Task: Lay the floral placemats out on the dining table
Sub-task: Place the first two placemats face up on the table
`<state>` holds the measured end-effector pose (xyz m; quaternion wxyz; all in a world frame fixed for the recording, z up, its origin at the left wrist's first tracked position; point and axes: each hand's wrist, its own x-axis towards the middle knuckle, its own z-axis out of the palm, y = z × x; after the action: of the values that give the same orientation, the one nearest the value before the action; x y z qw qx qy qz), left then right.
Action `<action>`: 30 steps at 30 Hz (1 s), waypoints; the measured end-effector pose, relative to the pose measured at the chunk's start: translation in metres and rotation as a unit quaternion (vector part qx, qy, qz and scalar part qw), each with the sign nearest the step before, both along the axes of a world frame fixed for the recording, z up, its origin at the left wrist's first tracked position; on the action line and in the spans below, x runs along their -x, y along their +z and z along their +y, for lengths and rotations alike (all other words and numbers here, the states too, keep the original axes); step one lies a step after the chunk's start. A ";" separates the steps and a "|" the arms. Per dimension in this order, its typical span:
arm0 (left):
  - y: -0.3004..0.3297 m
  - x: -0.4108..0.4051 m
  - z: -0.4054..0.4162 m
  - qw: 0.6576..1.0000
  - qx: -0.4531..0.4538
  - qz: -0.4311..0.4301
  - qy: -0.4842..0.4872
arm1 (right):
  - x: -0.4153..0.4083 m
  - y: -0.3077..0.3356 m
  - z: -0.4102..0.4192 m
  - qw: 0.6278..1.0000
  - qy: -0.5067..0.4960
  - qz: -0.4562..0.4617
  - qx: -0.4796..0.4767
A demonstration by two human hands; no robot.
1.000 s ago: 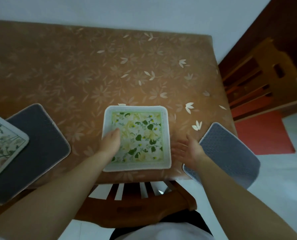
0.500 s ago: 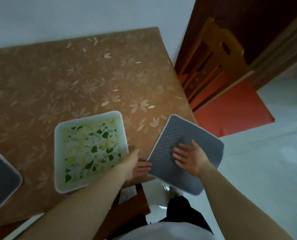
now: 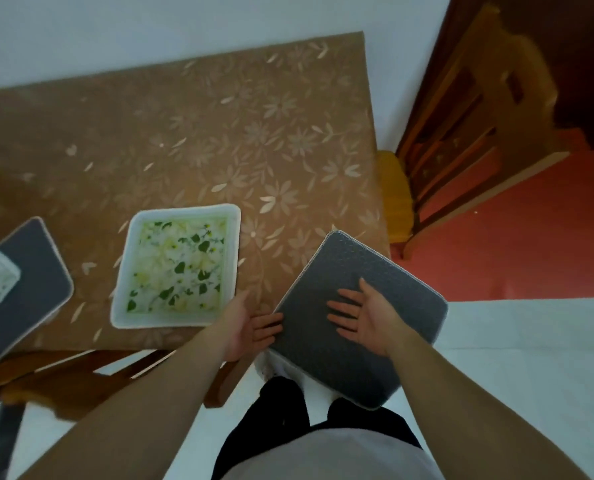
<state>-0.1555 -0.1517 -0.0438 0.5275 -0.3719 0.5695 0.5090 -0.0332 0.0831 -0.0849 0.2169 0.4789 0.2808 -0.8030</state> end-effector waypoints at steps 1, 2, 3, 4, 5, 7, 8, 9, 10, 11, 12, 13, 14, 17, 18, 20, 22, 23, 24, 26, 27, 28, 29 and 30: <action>0.003 -0.003 0.002 1.000 0.002 0.002 0.001 | 0.001 0.001 0.001 1.000 0.010 0.003 0.001; 0.005 -0.005 0.003 1.000 0.002 0.006 0.003 | 0.002 0.002 0.003 1.000 0.020 0.007 0.001; 0.007 -0.006 0.006 1.000 -0.001 0.009 0.005 | 0.005 0.003 0.005 0.999 0.031 0.011 -0.002; 0.007 -0.007 0.008 1.000 -0.006 0.012 0.007 | 0.006 0.005 0.006 0.999 0.042 0.013 -0.005; 0.007 -0.008 0.011 1.000 -0.010 0.014 0.007 | 0.008 0.006 0.007 0.998 0.056 0.015 -0.010; 0.009 -0.007 0.018 1.000 -0.015 0.021 0.007 | 0.012 0.011 0.008 0.995 0.092 0.031 -0.029; 0.012 -0.004 0.022 0.999 -0.016 0.029 0.010 | 0.016 0.014 0.009 0.992 0.110 0.047 -0.043; 0.016 0.000 0.027 0.999 -0.018 0.040 0.015 | 0.022 0.020 0.009 0.988 0.125 0.065 -0.060; 0.022 0.006 0.032 0.998 -0.022 0.054 0.014 | 0.030 0.027 0.011 0.984 0.138 0.084 -0.080; 0.030 0.013 0.038 0.997 -0.030 0.069 0.008 | 0.041 0.036 0.012 0.978 0.153 0.102 -0.104; 0.040 0.022 0.044 0.996 -0.037 0.085 -0.006 | 0.054 0.048 0.015 0.970 0.170 0.116 -0.130; 0.050 0.032 0.051 0.993 -0.045 0.103 -0.023 | 0.069 0.059 0.018 0.961 0.190 0.127 -0.159; 0.062 0.043 0.057 0.990 -0.053 0.124 -0.041 | 0.084 0.071 0.023 0.951 0.208 0.133 -0.187; 0.102 0.081 0.078 0.977 -0.065 0.182 -0.094 | 0.130 0.104 0.043 0.923 0.250 0.152 -0.251; 0.116 0.094 0.084 0.971 -0.067 0.201 -0.113 | 0.145 0.116 0.052 0.915 0.260 0.162 -0.264; 0.144 0.119 0.094 0.957 -0.071 0.240 -0.146 | 0.171 0.140 0.068 0.902 0.263 0.183 -0.288; 0.173 0.142 0.102 0.940 -0.073 0.286 -0.171 | 0.193 0.169 0.081 0.894 0.249 0.206 -0.312; 0.189 0.154 0.105 0.930 -0.072 0.316 -0.174 | 0.203 0.185 0.085 0.889 0.238 0.220 -0.323; 0.204 0.166 0.108 0.919 -0.071 0.348 -0.170 | 0.213 0.201 0.089 0.885 0.220 0.237 -0.334; 0.233 0.188 0.114 0.894 -0.078 0.411 -0.159 | 0.227 0.230 0.092 0.878 0.167 0.271 -0.359; 0.246 0.197 0.117 0.882 -0.089 0.438 -0.152 | 0.233 0.243 0.092 0.873 0.139 0.290 -0.368; 0.254 0.204 0.118 0.870 -0.101 0.462 -0.142 | 0.236 0.253 0.091 0.866 0.113 0.309 -0.377; 0.259 0.210 0.119 0.860 -0.111 0.482 -0.129 | 0.238 0.260 0.089 0.858 0.094 0.321 -0.389; 0.260 0.213 0.119 0.852 -0.117 0.496 -0.119 | 0.239 0.264 0.087 0.852 0.080 0.327 -0.401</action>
<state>-0.3686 -0.0331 0.2159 0.2715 0.0649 0.7314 0.6222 -0.2725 0.1701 0.1791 -0.0345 0.2100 0.6704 -0.7108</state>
